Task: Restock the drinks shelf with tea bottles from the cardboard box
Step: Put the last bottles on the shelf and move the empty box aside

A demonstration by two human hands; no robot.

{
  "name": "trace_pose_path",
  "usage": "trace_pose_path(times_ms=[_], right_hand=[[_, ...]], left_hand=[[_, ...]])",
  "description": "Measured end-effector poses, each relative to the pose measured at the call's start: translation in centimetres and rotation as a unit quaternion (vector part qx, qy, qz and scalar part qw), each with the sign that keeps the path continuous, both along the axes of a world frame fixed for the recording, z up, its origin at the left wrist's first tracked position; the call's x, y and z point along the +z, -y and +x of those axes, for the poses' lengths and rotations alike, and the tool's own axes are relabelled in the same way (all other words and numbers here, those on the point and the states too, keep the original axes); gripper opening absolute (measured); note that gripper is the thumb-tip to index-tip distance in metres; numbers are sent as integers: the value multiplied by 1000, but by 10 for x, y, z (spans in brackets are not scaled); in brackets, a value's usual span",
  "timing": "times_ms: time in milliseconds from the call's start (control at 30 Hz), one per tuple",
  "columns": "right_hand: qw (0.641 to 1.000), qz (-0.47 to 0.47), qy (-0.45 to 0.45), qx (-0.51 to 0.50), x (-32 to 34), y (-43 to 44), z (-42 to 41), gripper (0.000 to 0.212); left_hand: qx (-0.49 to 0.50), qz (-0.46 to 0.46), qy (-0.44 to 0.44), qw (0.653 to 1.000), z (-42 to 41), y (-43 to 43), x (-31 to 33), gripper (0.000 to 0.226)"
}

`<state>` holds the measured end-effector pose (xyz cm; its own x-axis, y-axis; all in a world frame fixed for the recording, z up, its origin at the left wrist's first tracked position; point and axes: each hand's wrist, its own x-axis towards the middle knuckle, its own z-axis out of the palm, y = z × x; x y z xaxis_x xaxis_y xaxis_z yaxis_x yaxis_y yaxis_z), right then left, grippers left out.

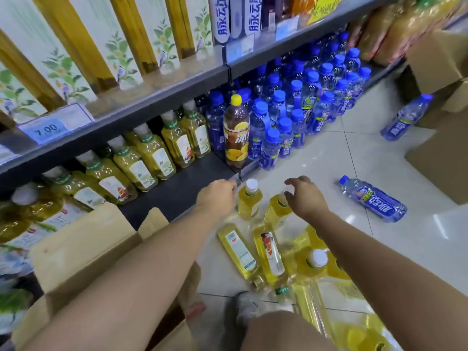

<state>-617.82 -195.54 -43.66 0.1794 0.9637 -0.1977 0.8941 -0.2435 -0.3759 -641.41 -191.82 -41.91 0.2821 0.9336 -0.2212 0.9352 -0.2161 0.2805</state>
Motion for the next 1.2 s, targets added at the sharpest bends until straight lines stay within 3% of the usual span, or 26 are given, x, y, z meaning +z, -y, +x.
trace_pose_path(times_ms=[67,167,300,433,567,833,1000,1200], right_hand=[[999,-43,0,12,-17,-15,16,47],[994,-90,-12,67,-36,-33,30,51],[983,-121,-1,138,-54,-43,33,49],[984,-84,-2,155,-63,-46,35,45],[996,-57,-11,71,-50,-49,31,35],[996,-31,-13,82,27,-53,-12,29],[993,12,-5,119,74,-51,-54,32],[986,54,2,158,117,-56,-100,39]], left_hand=[[2,-15,25,1000,19,-24,-12,20],[-28,-52,26,998,47,-52,-35,47],[-103,-44,-57,992,73,-70,-65,54],[0,-33,-68,997,85,-67,-78,45],[42,-46,-70,996,76,-63,-70,34],[80,-43,4,996,22,-44,-2,45],[73,11,11,997,-13,-34,59,36],[91,91,14,992,-58,-25,110,44]])
